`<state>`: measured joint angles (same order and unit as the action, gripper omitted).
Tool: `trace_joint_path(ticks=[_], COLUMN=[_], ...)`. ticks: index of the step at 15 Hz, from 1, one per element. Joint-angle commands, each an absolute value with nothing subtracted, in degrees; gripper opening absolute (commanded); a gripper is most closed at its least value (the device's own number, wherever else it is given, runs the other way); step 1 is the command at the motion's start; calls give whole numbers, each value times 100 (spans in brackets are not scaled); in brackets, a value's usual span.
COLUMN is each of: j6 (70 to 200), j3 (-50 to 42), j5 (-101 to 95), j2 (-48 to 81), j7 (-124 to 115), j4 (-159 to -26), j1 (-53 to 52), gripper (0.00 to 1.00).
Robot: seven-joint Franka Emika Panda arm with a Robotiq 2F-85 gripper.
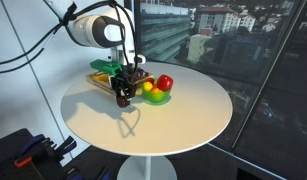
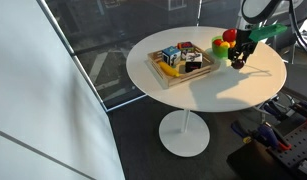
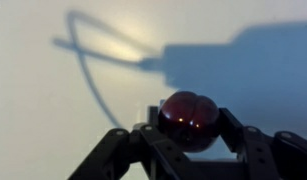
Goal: Pick up the brown plum toy from the green bowl and put it on the table
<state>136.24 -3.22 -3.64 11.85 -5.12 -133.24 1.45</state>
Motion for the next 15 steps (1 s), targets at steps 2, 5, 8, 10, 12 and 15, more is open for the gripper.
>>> trace_joint_path(ticks=[2,5,8,10,12,15], j6=[13658,13647,13643,13637,13625,13585], j3=[-367,-387,-404,-407,-401,-385], j5=[-363,-363,-379,-373,-355,-324], j2=[1333,1364,1364,1351,1327,1260], j7=[-553,-540,-546,-538,-518,-490], j4=[-13244,-13232,-13230,-13228,-13229,-13236], j1=[176,183,179,181,182,182], gripper=[36,36,85,98,100,100])
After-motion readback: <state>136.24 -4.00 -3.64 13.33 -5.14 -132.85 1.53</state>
